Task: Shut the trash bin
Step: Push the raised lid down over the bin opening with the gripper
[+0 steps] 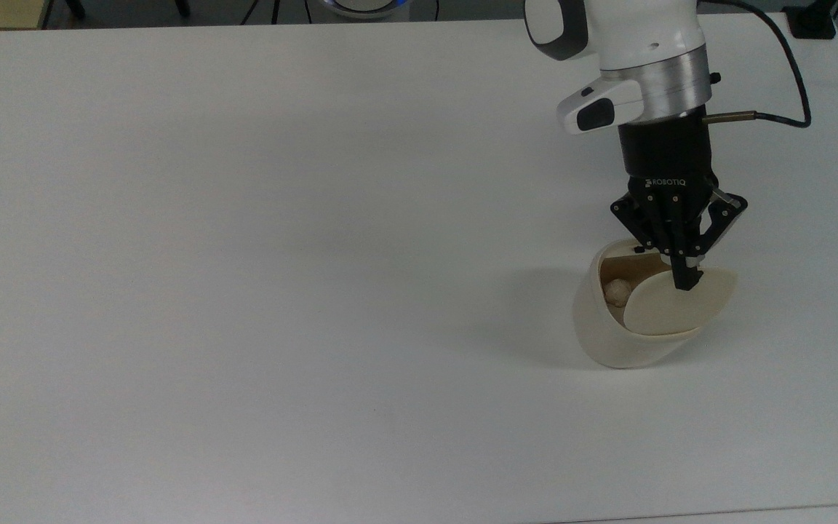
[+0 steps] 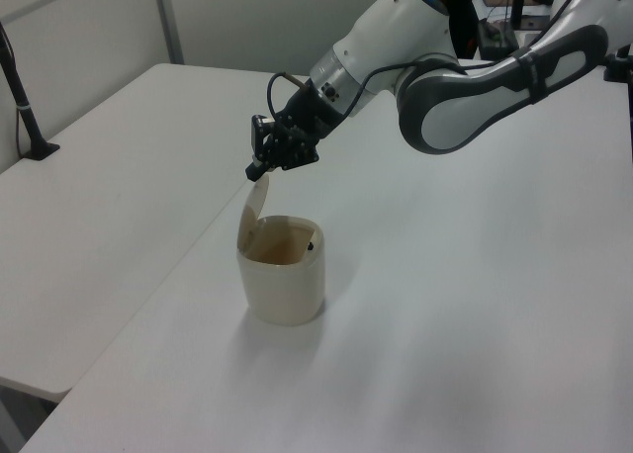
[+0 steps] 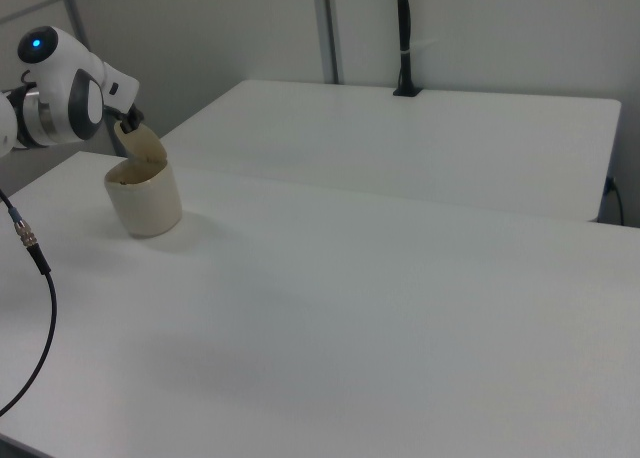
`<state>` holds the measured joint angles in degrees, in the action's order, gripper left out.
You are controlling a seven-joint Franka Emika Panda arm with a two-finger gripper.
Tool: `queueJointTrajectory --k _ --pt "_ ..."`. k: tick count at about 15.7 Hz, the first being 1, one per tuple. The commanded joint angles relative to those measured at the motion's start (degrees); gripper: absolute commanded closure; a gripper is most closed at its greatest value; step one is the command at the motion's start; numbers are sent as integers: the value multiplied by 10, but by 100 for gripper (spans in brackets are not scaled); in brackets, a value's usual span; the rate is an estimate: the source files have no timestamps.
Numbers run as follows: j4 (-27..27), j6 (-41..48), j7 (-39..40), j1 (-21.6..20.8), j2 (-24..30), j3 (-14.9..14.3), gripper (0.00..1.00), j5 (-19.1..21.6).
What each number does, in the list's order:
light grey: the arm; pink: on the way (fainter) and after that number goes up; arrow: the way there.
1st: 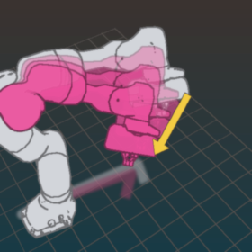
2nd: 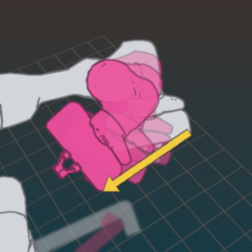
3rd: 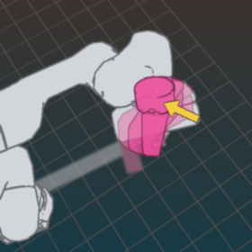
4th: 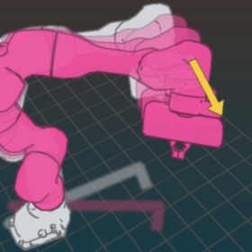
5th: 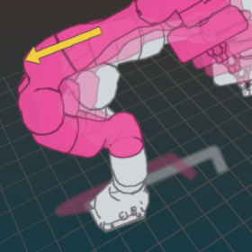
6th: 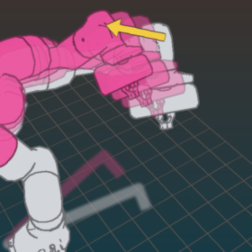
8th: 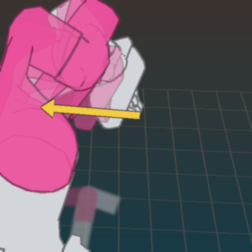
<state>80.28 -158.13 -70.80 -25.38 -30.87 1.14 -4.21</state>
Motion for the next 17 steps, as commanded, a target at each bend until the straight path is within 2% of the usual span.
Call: queueJointTrajectory --k 1,8,17 --pt "10 -7 -14 -15 4 -12 100 -18" --pt "66 2 12 -15 24 -9 100 -34" --pt "85 83 56 -15 49 -8 100 -33"
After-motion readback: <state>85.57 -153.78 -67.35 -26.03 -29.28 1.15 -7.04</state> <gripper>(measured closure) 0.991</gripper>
